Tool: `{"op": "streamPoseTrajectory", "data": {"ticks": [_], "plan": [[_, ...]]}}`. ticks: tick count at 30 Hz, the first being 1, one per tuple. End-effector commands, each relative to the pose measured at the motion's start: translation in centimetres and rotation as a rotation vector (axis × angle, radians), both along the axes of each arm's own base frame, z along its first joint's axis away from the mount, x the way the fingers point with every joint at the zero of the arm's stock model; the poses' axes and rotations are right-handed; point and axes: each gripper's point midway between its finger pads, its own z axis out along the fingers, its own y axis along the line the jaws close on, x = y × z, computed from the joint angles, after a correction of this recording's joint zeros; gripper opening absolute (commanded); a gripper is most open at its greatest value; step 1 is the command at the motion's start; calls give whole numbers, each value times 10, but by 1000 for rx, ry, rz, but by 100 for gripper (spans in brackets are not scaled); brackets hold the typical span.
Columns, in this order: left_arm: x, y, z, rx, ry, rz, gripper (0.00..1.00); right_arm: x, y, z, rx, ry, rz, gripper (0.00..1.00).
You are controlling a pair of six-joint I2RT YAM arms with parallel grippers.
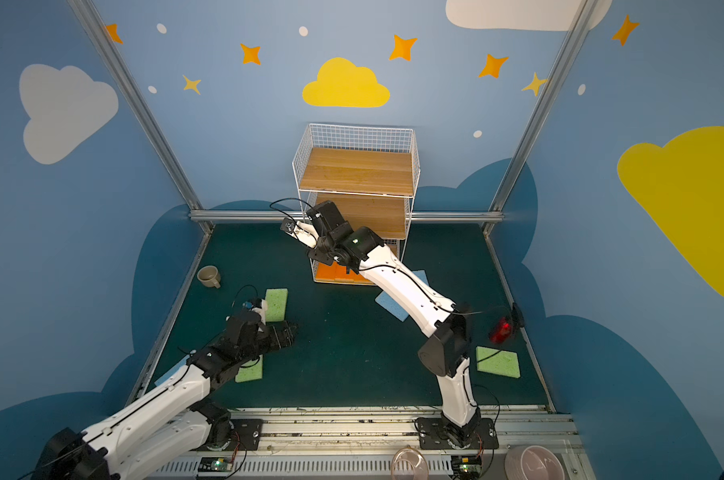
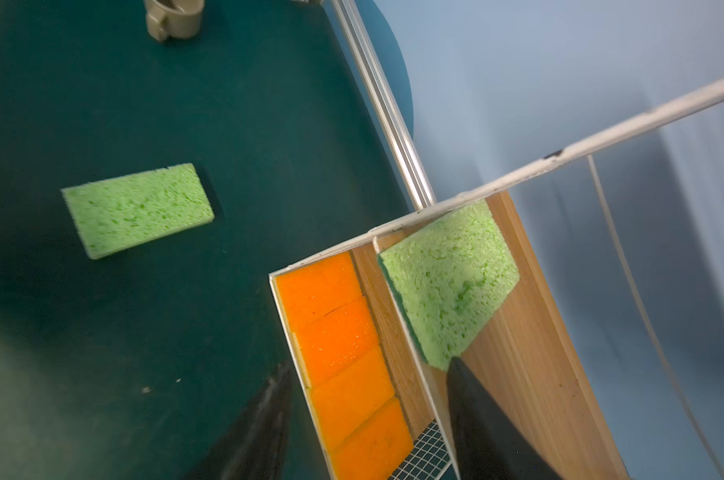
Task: Place and organize the cleaning sponges onto the shelf
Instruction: 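Set the green sponge on the middle board and open the right gripper, then pull the right gripper back while the left gripper pushes a green sponge forward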
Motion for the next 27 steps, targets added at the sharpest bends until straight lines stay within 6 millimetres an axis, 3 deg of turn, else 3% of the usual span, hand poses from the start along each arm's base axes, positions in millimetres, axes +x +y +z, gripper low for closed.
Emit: {"op": "streamPoseTrajectory", "data": {"ticks": [1, 3, 6, 11, 13, 16, 20, 23, 27], "plan": [[1, 11, 3, 67, 48, 31, 91, -25, -14, 38, 164, 5, -14, 61], [5, 15, 7, 70, 47, 53, 64, -44, -25, 41, 249, 46, -13, 63], [12, 26, 10, 80, 58, 88, 45, -71, -41, 32, 363, 81, 1, 69], [30, 53, 1, 65, 134, 152, 46, -99, -82, -10, 546, 223, -108, 72], [41, 64, -1, 25, 158, 184, 45, -107, -90, -31, 585, 274, -124, 72], [63, 84, -3, 22, 189, 239, 34, -112, -100, -59, 635, 328, -165, 70], [95, 98, -15, 33, 262, 278, 31, -110, -107, -94, 677, 408, -201, 66], [114, 98, -33, 53, 347, 243, 35, -106, -113, -110, 698, 449, -227, 66], [127, 99, -61, 77, 420, 235, 48, -103, -118, -114, 747, 484, -252, 67]]}}
